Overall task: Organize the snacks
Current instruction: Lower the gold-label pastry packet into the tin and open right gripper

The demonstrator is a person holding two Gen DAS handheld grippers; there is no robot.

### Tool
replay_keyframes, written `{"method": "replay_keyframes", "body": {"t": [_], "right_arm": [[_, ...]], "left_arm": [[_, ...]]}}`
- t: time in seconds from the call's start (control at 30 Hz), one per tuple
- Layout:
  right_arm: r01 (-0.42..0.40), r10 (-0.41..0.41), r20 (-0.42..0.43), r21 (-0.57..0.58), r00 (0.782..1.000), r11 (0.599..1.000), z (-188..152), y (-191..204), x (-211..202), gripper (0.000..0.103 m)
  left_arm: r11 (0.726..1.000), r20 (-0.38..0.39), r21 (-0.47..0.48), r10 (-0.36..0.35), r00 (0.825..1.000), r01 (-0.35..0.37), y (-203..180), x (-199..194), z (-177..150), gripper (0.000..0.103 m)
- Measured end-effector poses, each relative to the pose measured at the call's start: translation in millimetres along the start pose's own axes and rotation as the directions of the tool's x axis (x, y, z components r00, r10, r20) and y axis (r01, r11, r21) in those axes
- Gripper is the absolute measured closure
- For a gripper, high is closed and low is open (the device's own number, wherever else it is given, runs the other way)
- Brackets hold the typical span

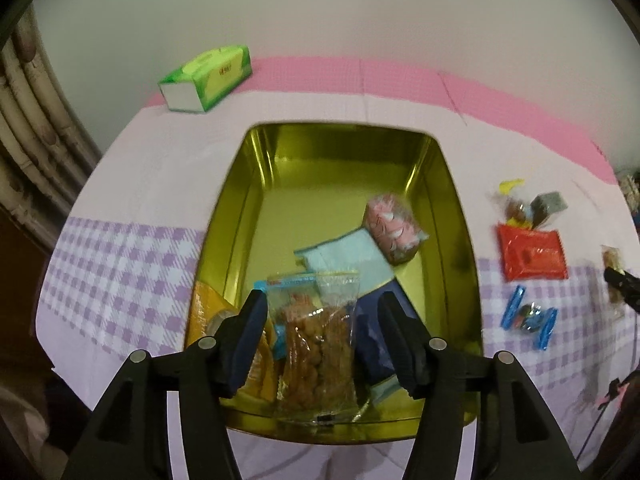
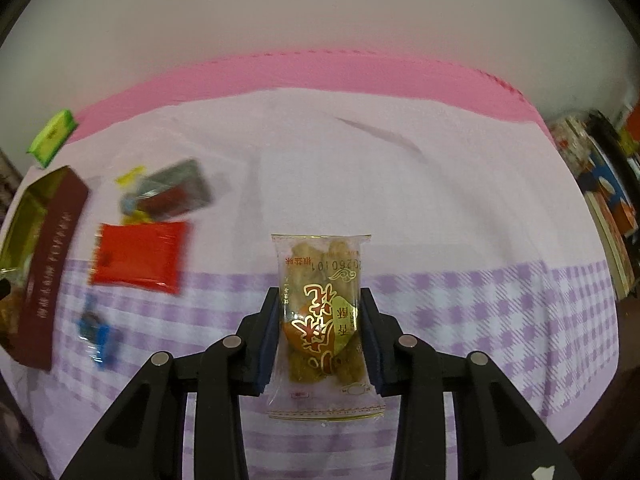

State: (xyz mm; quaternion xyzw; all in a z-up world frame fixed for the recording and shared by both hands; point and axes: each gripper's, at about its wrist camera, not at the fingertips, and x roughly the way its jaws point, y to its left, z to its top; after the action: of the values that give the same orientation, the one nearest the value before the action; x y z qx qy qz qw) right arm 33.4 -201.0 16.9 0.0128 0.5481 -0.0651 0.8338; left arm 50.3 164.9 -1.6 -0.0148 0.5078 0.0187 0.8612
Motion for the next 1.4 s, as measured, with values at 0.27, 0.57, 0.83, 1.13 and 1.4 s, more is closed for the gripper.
{"method": "replay_keyframes", "body": {"t": [0.27,0.57,0.83,1.13,1.4], "right_arm": [[-0.132,0.135,0.021,-0.125,0.991,0.983,9.2,75.1,-19.0,0.069],[-0.288,0.294,-0.013,-0.253,0.956,0.924,8.5,170.2,-38.7,0.069],[-0.348,0.355,-0.047,-0.351,0.934,0.869,5.6,246.0,-42.9,0.069],[-0.379,0.363,-0.118,-0.381,0.924,0.843,-3.9,291.3,-25.9,0.069],[-0.358,0.329,-0.141,-0.399,0.934,0.844,-9.7,306.6,-10.9,0.068]], "left_arm": [[0.993,0.057,-0.104,0.061,0.996,-0.055,33.2,-20.4,-1.9,0.040],[0.944,0.049,-0.269,0.211,0.976,-0.190,88.8,-27.2,-18.0,0.040],[0.911,0.003,-0.344,0.245,0.970,-0.229,115.5,-26.7,-33.9,0.040],[0.893,-0.008,-0.389,0.239,0.971,-0.224,127.0,-24.2,-35.5,0.040],[0.901,-0.015,-0.374,0.230,0.973,-0.219,124.7,-22.0,-32.6,0.040]]}}
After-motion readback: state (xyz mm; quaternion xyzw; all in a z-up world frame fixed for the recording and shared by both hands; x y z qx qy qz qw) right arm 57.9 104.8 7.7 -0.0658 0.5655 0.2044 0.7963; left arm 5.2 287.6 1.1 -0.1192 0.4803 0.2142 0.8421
